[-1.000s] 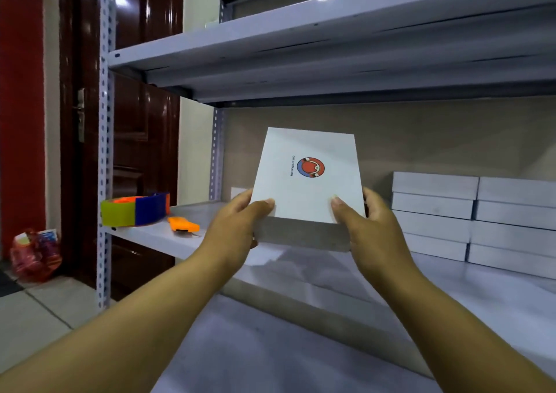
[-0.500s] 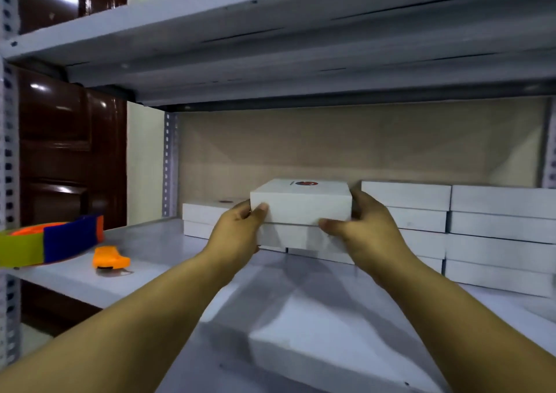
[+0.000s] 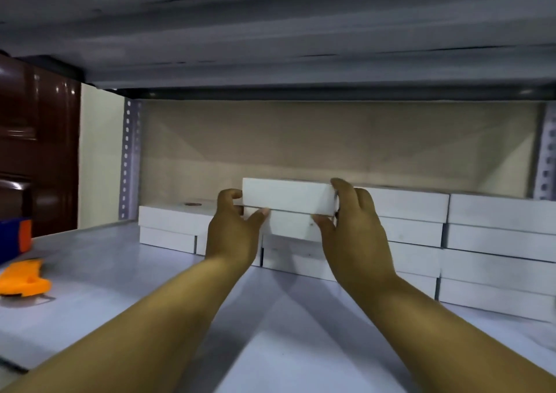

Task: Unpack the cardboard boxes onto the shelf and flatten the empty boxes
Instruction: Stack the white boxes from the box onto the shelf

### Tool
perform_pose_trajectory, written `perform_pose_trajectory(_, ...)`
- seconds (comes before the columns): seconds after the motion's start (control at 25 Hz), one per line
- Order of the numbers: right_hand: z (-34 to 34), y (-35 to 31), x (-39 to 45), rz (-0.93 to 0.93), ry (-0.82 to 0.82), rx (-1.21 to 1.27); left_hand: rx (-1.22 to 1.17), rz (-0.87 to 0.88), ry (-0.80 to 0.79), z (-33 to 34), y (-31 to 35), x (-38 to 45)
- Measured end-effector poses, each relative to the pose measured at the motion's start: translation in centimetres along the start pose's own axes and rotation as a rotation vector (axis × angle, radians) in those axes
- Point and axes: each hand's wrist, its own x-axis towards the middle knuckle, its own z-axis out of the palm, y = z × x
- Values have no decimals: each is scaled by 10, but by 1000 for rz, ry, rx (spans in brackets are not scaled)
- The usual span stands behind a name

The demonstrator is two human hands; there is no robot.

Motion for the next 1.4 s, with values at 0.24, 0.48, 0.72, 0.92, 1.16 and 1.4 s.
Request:
perform_pose_trajectory(0.24, 21, 34, 5, -110, 18, -458, 169, 80, -36, 30, -14, 18)
perform_pose_trajectory(0.48, 20, 47, 8, -178, -272, -722, 691, 179, -204, 29, -29, 18)
perform_pose_trajectory(0.72, 11, 39, 11, -66, -425, -742, 893, 313, -268, 27, -39, 28)
perform_pose_trajectory(0.92, 2, 35, 8, -100, -371, -697, 910, 387, -320, 19, -41, 15)
perform_pose_trajectory(1.16, -4, 30, 5, -151, -97, -357, 837, 354, -138, -1, -35, 2)
perform_pose_trajectory(1.4, -20, 3, -6, 75, -194, -21, 652, 299, -69, -32, -21, -36)
